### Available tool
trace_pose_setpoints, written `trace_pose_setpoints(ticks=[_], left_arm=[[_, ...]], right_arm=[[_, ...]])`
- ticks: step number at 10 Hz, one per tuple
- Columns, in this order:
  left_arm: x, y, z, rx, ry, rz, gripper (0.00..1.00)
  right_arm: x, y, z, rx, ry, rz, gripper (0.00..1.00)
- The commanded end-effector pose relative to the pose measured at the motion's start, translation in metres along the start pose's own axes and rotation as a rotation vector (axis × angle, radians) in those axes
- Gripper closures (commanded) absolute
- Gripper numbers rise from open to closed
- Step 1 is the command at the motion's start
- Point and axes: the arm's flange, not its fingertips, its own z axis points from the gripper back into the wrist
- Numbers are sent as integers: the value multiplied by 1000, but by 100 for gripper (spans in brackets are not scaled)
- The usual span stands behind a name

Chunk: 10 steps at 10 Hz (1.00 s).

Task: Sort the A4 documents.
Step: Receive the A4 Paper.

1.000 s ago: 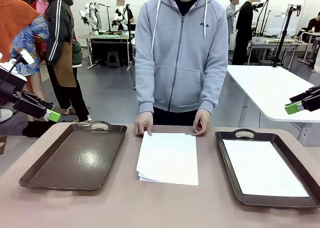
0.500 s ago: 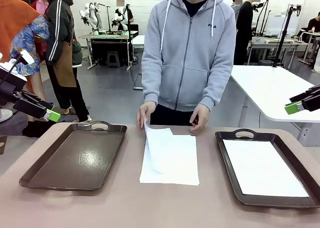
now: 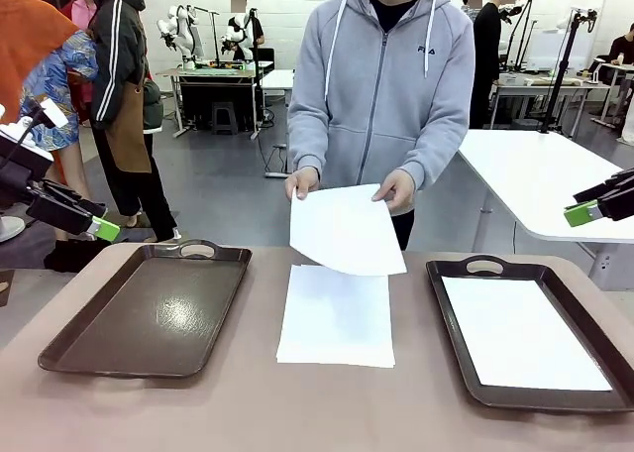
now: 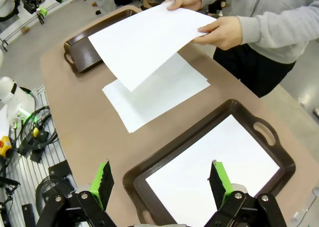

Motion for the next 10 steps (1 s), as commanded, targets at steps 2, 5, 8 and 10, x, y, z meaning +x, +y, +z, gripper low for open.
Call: trace_pose_setpoints(ticks=[2,5,8,10], left_arm=[[0,1,0,-13,-15,-4,0],[0,1,0,-13,-15,-4,0],[0,1,0,-13,-15,-4,0],[0,1,0,-13,-15,-4,0]], right_arm=[[1,1,-1,2,-3,5,0],[1,1,-1,2,-3,5,0],[1,1,-1,2,-3,5,0],[1,1,-1,2,-3,5,0]])
